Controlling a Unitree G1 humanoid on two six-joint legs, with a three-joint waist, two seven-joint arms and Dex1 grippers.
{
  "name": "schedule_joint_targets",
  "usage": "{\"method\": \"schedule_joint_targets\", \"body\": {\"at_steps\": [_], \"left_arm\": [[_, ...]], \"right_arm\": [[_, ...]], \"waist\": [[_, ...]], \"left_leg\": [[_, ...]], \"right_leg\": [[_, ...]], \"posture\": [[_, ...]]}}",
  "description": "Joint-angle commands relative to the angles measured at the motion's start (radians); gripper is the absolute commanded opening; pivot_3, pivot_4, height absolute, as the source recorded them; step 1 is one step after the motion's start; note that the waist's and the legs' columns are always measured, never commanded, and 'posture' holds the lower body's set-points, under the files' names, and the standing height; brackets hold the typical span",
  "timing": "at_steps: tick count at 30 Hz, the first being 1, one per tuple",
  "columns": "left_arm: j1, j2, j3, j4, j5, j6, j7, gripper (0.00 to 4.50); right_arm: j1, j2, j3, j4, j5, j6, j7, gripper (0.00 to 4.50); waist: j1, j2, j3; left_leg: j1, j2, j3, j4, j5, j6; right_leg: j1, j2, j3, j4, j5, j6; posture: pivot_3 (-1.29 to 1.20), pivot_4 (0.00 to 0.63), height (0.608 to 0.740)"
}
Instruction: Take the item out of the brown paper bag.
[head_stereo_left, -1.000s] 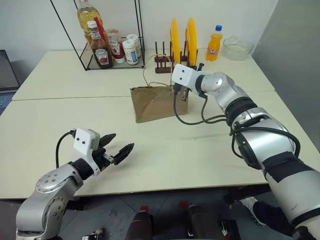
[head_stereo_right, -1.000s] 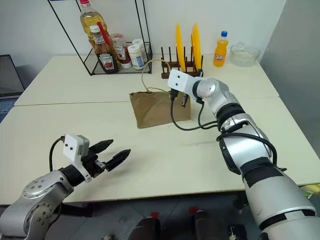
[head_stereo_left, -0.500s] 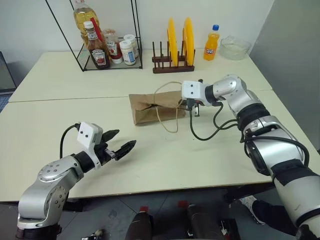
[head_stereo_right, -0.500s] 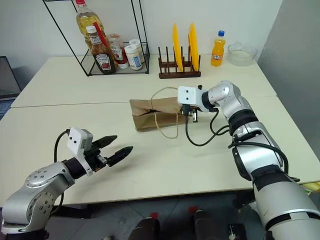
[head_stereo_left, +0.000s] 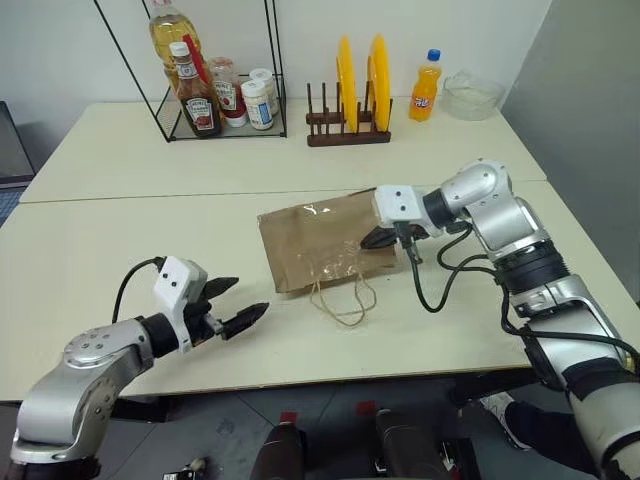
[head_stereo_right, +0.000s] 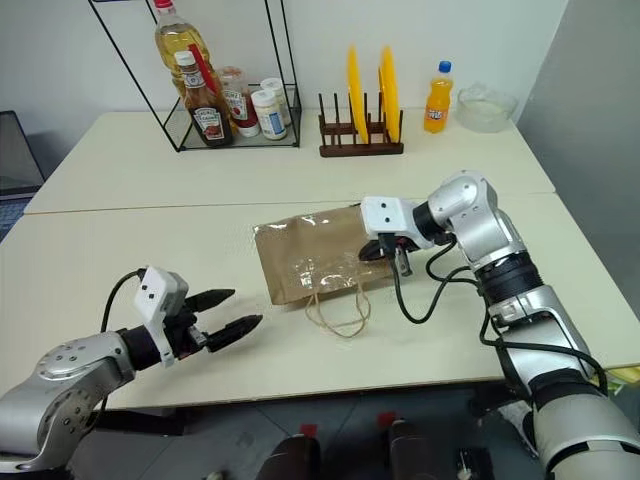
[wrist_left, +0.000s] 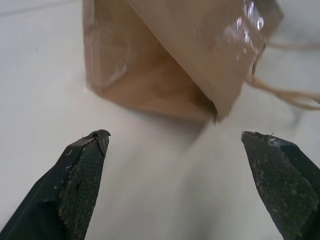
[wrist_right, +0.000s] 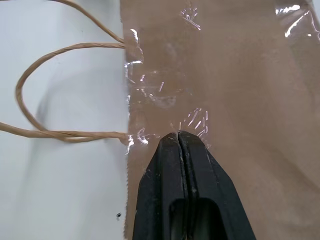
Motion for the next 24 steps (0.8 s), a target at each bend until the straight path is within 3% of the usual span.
{"method": "schedule_joint_targets", "body": {"at_steps": [1, 5, 8, 13, 19, 24], "left_arm": [[0.070, 0.055, 0.074, -0.029, 0.001, -0.022, -0.051, 4.50], [0.132, 0.081, 0.108, -0.043, -0.003, -0.038, -0.086, 4.50], [0.164, 0.092, 0.097, -0.071, -0.011, -0.041, -0.116, 4.50], [0.156, 0.087, 0.055, -0.083, -0.027, -0.028, -0.142, 4.50], [0.138, 0.076, -0.033, -0.043, -0.033, -0.027, -0.185, 4.50], [0.112, 0.069, -0.099, 0.008, 0.001, -0.063, -0.207, 4.50]], "right_arm": [[0.061, -0.042, -0.124, -0.253, 0.185, 0.231, 0.024, 0.03], [0.233, -0.105, -0.176, -0.532, 0.289, 0.363, -0.032, 0.03], [0.391, -0.145, -0.180, -0.675, 0.313, 0.311, -0.075, 0.62], [0.547, -0.159, -0.136, -0.701, 0.249, 0.019, -0.133, 2.43], [0.603, -0.141, -0.072, -0.540, 0.135, -0.372, -0.245, 4.46], [0.593, -0.176, -0.024, -0.374, 0.029, -0.591, -0.308, 4.46]], "waist": [[-0.001, 0.000, 0.000], [0.007, 0.001, 0.000], [0.018, 0.001, 0.000], [0.023, 0.001, 0.001], [0.023, 0.001, 0.001], [0.023, 0.001, 0.001]], "left_leg": [[0.000, 0.000, 0.000, 0.000, 0.000, 0.000], [-0.003, 0.003, -0.004, -0.001, 0.000, 0.000], [-0.001, 0.001, -0.005, -0.001, 0.000, 0.000], [0.003, -0.001, 0.000, -0.001, 0.000, 0.000], [0.009, 0.001, 0.001, -0.002, 0.000, 0.000], [0.009, 0.000, 0.001, -0.002, 0.000, 0.000]], "right_leg": [[0.001, 0.000, 0.000, -0.001, 0.000, 0.000], [0.002, 0.000, -0.001, -0.007, 0.000, 0.000], [0.006, -0.001, -0.002, -0.010, 0.000, 0.000], [0.010, 0.000, -0.002, -0.011, 0.000, 0.003], [0.014, 0.002, 0.000, -0.013, -0.002, 0.005], [0.014, 0.003, 0.000, -0.013, 0.000, 0.002]], "posture": [[0.00, 0.150, 0.740], [0.00, 0.150, 0.740], [0.00, 0.150, 0.740], [0.00, 0.150, 0.740], [0.00, 0.150, 0.740], [0.00, 0.150, 0.740]]}}
